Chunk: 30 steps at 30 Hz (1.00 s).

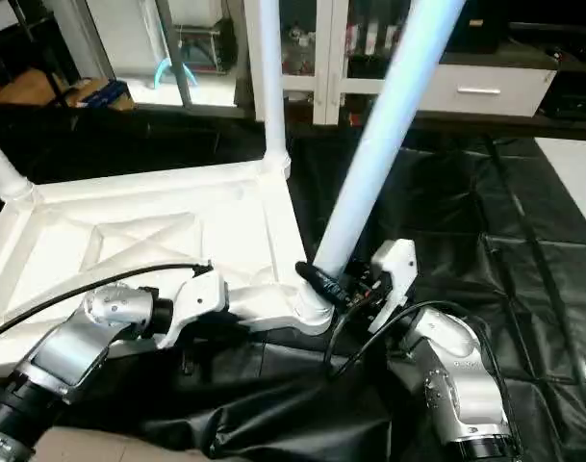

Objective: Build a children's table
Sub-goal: Insert table leg to table base

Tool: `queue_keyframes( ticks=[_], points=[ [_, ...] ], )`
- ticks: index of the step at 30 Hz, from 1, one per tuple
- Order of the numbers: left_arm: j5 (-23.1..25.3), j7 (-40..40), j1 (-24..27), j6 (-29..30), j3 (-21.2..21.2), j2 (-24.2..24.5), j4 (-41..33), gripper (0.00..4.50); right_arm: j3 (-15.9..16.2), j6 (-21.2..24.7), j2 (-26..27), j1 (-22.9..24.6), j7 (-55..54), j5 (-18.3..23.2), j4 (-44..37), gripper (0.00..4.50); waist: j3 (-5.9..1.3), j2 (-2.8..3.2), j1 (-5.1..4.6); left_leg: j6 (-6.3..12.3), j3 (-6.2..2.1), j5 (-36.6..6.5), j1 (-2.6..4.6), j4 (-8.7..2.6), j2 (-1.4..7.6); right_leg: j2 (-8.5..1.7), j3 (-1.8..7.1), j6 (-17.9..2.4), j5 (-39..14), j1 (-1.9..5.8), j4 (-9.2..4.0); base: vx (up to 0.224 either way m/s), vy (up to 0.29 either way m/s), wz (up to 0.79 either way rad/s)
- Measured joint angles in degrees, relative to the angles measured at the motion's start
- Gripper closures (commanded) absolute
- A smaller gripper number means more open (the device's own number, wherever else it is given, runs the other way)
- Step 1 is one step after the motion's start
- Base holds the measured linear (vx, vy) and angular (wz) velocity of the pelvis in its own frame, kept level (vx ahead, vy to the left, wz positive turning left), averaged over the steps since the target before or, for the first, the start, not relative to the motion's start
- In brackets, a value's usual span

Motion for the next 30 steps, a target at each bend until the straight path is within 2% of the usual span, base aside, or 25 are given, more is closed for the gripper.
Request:
queue_keyframes(
  ticks=[2,5,19,22,25,27,30],
  points=[
    [-0.02,-0.55,0.0,-0.1,0.07,0.21,0.14,4.5,1.33,0.73,-0.79,-1.29,0.43,-1.02,-0.28,2.67,-0.04,0.06,-0.48,0.0,0.03,0.0,0.03,-0.02,-0.02,0.0,0.03,0.0,0.0,-0.01,-0.07,0.0,0.0,0.0],
    [-0.04,-0.74,0.0,-0.15,0.17,0.25,0.15,4.5,3.41,2.33,-2.15,-3.61,1.46,-3.24,-0.34,2.67,-0.04,-0.1,-0.51,0.0,0.03,0.0,0.02,-0.02,-0.01,0.01,-0.01,0.02,0.01,-0.03,-0.08,0.0,0.0,0.0],
    [-0.04,-0.91,0.62,-0.07,0.51,0.5,-0.1,4.5,3.95,3.81,-2.57,-3.97,2.09,-3.67,-0.72,2.67,-0.23,-0.28,-0.51,-0.1,0.09,0.06,0.03,-0.4,0.01,0.04,0.02,0.02,0.0,0.0,-0.22,0.0,0.0,0.0],
    [-0.01,-0.91,0.62,0.01,0.52,0.48,-0.07,4.5,3.88,2.99,-1.35,-3.21,0.34,-3.7,-0.72,2.67,-0.24,-0.35,-0.61,-0.13,0.1,0.07,0.07,-0.45,0.01,0.05,0.04,0.02,0.0,0.0,-0.22,0.0,0.0,0.0],
    [0.08,-0.81,0.62,0.17,0.57,0.39,0.08,4.5,3.86,1.96,-0.31,-2.56,-1.45,-4.17,-0.71,2.67,-0.17,-0.42,-0.7,-0.18,0.12,0.09,0.46,-0.57,0.0,0.05,0.09,0.04,-0.01,-0.05,-0.24,0.0,0.0,0.0],
    [0.07,0.13,0.61,1.31,1.06,-0.5,0.14,4.5,3.65,1.03,1.42,-2.36,-4.52,-5.36,-0.34,2.67,-0.07,-0.55,-0.81,-0.21,0.16,0.09,0.77,-0.74,-0.03,0.06,0.17,0.09,-0.04,-0.01,-0.24,0.0,0.0,0.0],
    [0.87,3.45,-0.1,3.02,1.67,-2.64,0.74,4.5,2.92,-0.92,4.34,-3.44,-11.58,-8.07,1.57,2.67,0.02,-0.67,-1.28,-0.33,0.18,0.15,0.8,-0.95,-0.12,0.05,0.27,0.08,-0.03,-0.13,-0.24,0.0,0.0,0.0]
  ],
)
